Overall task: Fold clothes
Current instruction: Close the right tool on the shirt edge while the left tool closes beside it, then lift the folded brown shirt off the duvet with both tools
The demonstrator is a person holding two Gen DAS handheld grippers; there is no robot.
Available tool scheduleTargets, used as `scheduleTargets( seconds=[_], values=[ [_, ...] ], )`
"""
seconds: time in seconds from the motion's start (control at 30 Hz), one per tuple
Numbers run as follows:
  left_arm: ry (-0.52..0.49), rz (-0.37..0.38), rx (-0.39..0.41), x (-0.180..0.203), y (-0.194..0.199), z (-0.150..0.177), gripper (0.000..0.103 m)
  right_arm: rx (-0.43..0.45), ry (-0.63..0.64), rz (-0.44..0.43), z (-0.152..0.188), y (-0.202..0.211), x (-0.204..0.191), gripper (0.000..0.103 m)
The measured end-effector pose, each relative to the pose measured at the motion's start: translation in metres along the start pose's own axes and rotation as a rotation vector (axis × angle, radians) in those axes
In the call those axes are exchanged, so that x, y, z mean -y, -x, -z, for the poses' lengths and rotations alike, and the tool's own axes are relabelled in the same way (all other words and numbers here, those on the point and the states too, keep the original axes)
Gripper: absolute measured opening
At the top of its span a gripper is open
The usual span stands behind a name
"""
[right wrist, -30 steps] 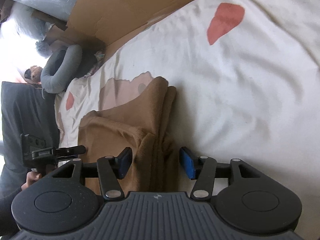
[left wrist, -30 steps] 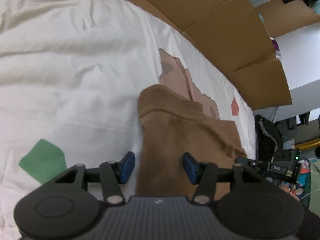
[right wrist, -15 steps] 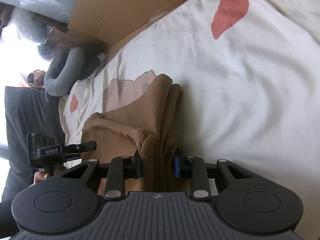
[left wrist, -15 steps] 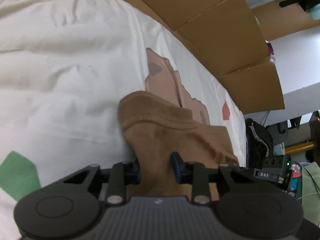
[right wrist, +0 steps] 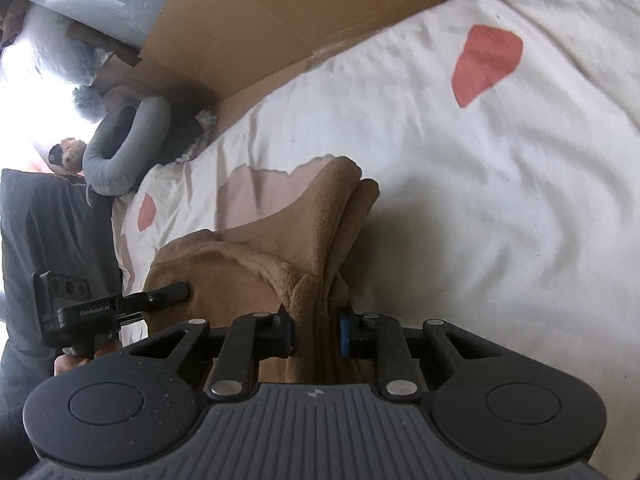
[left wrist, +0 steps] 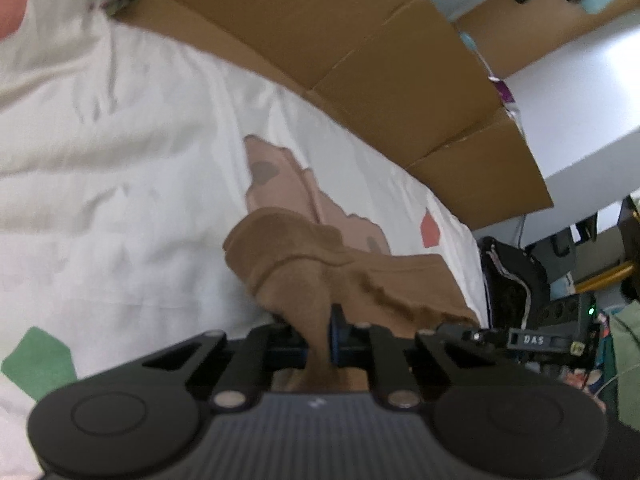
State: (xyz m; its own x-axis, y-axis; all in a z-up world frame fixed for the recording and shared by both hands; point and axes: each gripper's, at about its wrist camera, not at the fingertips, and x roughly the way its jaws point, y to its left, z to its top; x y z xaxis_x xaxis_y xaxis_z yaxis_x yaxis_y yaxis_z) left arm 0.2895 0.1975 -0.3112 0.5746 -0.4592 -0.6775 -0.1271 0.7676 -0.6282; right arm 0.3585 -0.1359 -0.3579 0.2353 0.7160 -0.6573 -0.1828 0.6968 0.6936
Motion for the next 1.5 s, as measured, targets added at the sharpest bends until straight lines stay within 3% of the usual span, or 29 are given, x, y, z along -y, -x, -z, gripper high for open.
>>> scheduleTargets(
  seconds=[0.53, 0.9, 1.13, 1.5],
  values=[
    [-0.084, -0.084, 0.06, 0.065, 0.064, 0.007, 0.008, 0.083, 0.103, 0.058, 0.016, 0.047, -0.059, 0.018],
    [-0.088, -0.163, 0.047, 0.116, 0.102, 0.014, 0.008, 0.132, 0.205, 0.055, 0.037, 0.092, -0.113, 0.017],
    [-0.184, -0.211, 0.032, 0.167, 0.126, 0.011, 0.008, 0.163, 0.286, 0.08, 0.047, 0.129, -0.144, 0.016],
    [-0.268, -0.25, 0.119, 0.253, 0.188, -0.003, 0.007, 0.269, 0.362, 0.044, 0.037, 0.208, -0.2, 0.016]
  ],
)
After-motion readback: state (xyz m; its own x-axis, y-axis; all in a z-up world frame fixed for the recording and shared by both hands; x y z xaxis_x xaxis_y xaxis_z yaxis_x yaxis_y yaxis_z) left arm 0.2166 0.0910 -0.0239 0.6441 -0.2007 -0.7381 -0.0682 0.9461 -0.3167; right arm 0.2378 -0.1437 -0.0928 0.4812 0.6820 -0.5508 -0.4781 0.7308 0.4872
